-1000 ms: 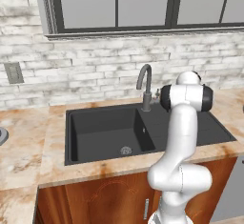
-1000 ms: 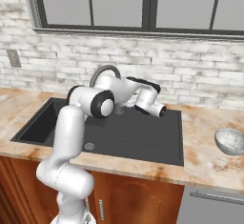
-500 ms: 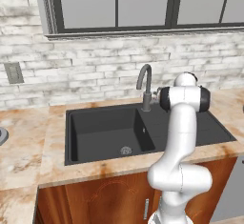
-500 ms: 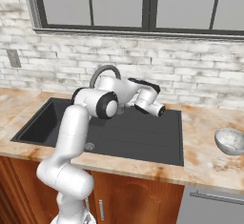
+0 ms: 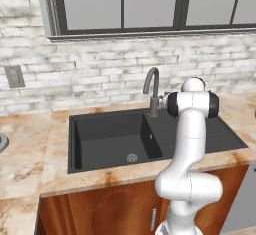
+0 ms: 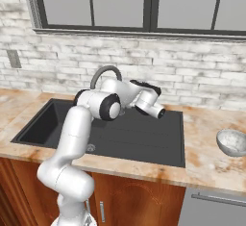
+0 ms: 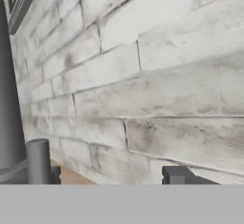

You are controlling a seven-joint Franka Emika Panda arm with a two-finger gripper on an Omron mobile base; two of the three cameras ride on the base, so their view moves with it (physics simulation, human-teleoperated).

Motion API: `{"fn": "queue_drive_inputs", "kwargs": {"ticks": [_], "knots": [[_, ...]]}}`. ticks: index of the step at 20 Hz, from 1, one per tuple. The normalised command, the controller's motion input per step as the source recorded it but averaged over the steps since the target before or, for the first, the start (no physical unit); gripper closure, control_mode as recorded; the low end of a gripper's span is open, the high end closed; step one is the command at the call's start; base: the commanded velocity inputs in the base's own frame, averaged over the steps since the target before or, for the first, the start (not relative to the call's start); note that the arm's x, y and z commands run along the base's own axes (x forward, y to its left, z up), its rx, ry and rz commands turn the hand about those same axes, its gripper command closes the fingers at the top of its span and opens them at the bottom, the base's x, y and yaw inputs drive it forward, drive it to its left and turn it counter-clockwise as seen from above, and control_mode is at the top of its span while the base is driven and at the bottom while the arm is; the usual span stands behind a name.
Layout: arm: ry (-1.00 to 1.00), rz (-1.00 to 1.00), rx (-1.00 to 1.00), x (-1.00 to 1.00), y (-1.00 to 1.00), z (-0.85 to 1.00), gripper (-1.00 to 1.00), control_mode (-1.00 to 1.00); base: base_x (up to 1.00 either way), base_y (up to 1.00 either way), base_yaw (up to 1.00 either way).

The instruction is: Rinse each bowl for a few seconds and place them down in the sink or on the counter.

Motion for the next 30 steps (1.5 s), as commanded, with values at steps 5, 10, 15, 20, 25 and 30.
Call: {"fn": "queue_drive_inputs", "kwargs": {"ticks": [5, 10, 15, 20, 25, 30], "knots": [[0.00, -0.04, 0.05, 0.00, -0.22, -0.10, 1.00, -1.00, 0.00, 0.00, 0.00], [0.01, -0.06, 0.05, -0.05, -0.29, -0.09, 1.00, -1.00, 0.00, 0.00, 0.00], [0.03, -0.08, 0.06, -0.10, -0.37, -0.13, 1.00, -1.00, 0.00, 0.00, 0.00], [0.05, -0.09, 0.06, -0.08, -0.40, -0.16, 1.00, -1.00, 0.00, 0.00, 0.00], [0.05, -0.08, 0.05, -0.05, -0.39, -0.20, 1.00, -1.00, 0.00, 0.00, 0.00], [0.06, -0.07, 0.03, -0.01, -0.35, -0.27, 1.00, -1.00, 0.00, 0.00, 0.00]]}}
